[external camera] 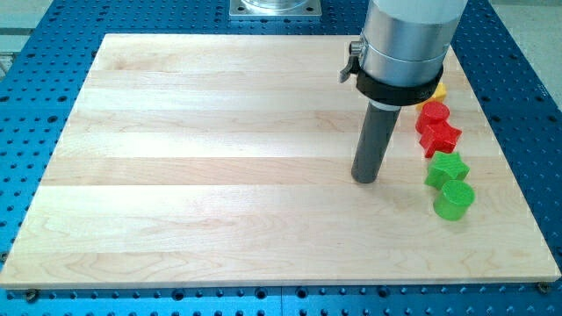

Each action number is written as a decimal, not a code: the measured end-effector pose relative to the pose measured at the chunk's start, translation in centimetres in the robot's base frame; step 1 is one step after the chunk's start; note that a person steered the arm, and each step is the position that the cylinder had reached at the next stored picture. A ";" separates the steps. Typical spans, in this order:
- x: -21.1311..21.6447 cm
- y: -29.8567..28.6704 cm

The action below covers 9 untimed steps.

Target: Slightly move the yellow heart to the right

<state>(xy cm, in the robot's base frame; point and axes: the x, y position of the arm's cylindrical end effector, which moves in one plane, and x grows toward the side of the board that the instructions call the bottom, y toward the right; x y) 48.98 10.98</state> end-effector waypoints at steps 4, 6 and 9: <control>-5.4 -0.8; -18.2 -1.3; -29.4 2.8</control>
<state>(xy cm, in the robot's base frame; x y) 19.61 13.75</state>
